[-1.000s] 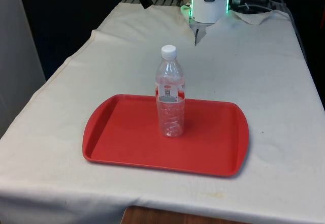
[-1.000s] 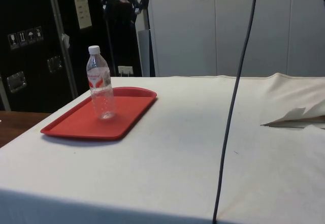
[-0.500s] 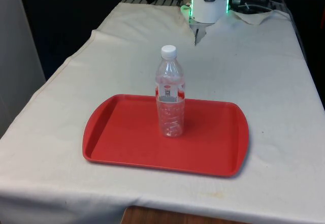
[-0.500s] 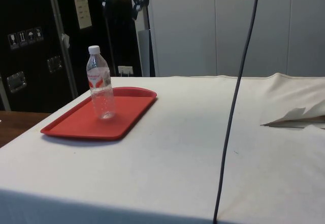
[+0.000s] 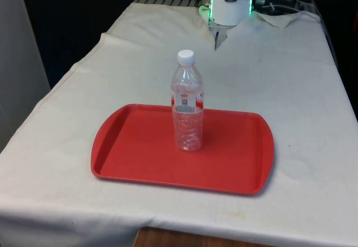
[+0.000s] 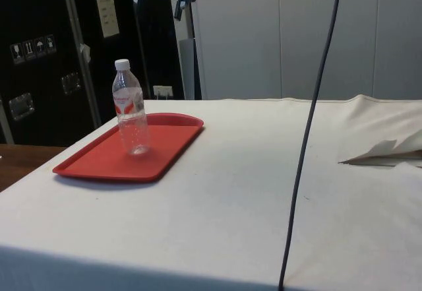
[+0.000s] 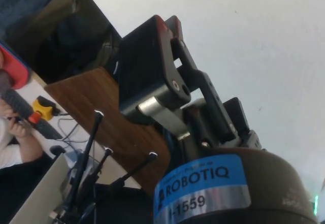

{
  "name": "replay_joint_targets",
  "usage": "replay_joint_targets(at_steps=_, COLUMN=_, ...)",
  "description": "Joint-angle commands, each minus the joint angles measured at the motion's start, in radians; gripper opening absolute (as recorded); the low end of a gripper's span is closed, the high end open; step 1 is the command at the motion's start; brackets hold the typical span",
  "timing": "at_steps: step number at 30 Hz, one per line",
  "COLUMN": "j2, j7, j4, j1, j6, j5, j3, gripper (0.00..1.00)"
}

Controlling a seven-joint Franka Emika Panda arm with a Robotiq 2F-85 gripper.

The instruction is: Place the bottle upright on the tray.

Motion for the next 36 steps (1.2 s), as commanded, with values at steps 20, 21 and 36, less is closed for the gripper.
replay_joint_targets(at_steps=20, j2=-0.088, j7=0.0, j4=-0.047, j1=0.009, j6=0.021, j5=-0.13, j3=0.034, gripper=1.0)
replay_joint_targets(at_steps=21, j2=-0.092, j7=0.0, j4=-0.051, j1=0.009, j6=0.021, j5=-0.136, j3=0.036, gripper=1.0)
replay_joint_targets(at_steps=36, j2=-0.165, j7=0.004, j4=-0.102, j1=0.008, j6=0.023, j5=-0.208, j3=0.066, gripper=1.0)
